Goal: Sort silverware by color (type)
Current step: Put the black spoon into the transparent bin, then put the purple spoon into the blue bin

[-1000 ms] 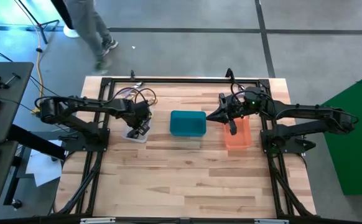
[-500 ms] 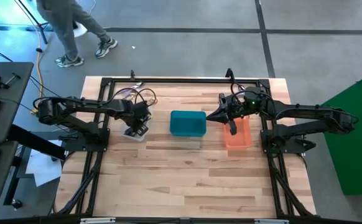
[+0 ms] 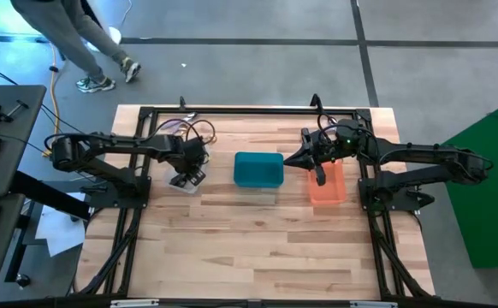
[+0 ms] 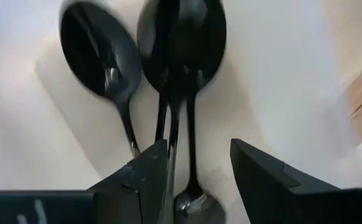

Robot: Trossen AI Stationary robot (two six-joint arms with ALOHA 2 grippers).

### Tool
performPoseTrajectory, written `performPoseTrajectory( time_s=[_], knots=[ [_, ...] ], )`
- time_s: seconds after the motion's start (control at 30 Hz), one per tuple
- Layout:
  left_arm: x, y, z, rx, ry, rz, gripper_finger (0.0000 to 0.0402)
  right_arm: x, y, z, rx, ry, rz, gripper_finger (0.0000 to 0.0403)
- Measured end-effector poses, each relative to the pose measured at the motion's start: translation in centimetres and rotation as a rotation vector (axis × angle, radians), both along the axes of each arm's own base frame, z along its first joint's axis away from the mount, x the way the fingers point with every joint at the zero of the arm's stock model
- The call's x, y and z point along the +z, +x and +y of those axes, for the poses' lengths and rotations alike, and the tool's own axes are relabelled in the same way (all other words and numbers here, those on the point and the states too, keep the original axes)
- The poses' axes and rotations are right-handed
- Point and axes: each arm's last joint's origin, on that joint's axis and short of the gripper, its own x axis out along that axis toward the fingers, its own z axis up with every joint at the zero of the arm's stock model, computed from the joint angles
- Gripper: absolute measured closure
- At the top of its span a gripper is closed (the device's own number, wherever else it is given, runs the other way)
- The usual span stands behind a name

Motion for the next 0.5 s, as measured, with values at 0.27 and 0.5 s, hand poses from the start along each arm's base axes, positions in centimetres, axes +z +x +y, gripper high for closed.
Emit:
performPoseTrajectory(
  time_s=[0.27,0.5],
  knots=[
    [4.0,0.7,1.2,-0.102,0.113,0.100,0.0233,0.0,0.0,0.0,0.000,-0.001,0.000,0.0403],
    [11.2,0.0,2.6,-0.056,0.358,0.001,0.0233,0.2,0.0,0.0,0.002,-0.020,-0.020,0.0403]
  ],
)
